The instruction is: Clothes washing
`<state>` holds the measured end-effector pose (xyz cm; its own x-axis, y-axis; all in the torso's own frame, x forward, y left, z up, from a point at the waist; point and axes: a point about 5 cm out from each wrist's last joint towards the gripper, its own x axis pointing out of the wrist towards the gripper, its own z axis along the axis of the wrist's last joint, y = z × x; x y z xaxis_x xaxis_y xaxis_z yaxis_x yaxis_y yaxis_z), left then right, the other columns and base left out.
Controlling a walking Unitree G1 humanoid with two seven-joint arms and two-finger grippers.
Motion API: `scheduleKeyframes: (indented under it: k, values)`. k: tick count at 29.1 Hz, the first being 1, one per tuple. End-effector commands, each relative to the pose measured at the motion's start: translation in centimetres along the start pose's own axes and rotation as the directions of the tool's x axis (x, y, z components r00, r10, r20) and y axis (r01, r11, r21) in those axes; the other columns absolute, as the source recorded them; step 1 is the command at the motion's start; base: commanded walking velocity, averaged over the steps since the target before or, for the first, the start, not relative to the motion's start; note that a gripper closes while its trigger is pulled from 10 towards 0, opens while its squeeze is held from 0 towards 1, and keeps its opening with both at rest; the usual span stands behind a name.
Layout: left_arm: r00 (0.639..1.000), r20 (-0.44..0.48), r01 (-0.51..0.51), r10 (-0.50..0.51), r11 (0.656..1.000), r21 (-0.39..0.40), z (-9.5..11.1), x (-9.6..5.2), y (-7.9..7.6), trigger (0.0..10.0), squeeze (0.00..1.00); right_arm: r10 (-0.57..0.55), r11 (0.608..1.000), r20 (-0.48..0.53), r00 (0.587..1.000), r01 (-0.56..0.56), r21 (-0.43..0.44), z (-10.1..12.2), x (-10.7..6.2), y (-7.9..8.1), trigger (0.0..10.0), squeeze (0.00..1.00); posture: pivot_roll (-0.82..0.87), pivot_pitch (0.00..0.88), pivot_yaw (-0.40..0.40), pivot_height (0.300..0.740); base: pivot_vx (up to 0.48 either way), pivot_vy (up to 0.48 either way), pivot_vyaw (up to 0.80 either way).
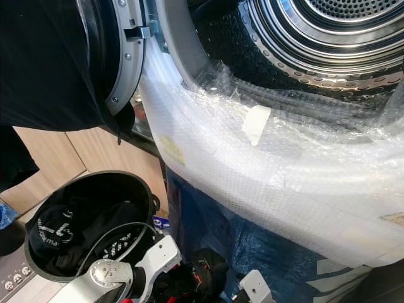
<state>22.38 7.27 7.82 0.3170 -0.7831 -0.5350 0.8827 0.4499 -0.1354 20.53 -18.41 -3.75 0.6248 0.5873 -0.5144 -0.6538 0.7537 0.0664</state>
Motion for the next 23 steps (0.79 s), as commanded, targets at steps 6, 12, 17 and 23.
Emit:
scheduleKeyframes:
  k: [6,12,17,23]
  values:
    - [1.000,0.007,0.017,-0.017,0.999,0.036,0.2,0.1,0.0,0.0,0.00,0.221,0.974,0.028,0.975,-0.222,0.045,0.8,0.1,1.2,10.0,0.00,0.15,0.082,0.065,0.740,0.000,0.000,0.00]
    - [1.000,0.003,0.017,-0.017,0.999,0.040,0.2,0.0,-0.1,0.0,0.00,0.284,0.956,0.036,0.958,-0.286,0.062,1.1,0.3,2.1,10.0,0.00,0.15,0.094,0.065,0.740,0.000,0.000,0.00]
    - [1.000,0.007,0.018,-0.018,0.999,0.038,0.2,0.0,-0.2,0.0,0.00,0.262,0.962,0.036,0.964,-0.264,0.074,1.2,0.3,1.9,10.0,0.00,0.15,0.106,0.065,0.740,0.000,0.000,0.00]
    - [1.000,0.013,0.015,-0.016,0.999,0.035,0.4,0.0,-0.2,0.0,0.00,0.197,0.977,0.049,0.979,-0.200,0.071,1.9,1.2,1.9,10.0,0.00,0.15,0.117,0.067,0.740,0.000,0.000,0.00]
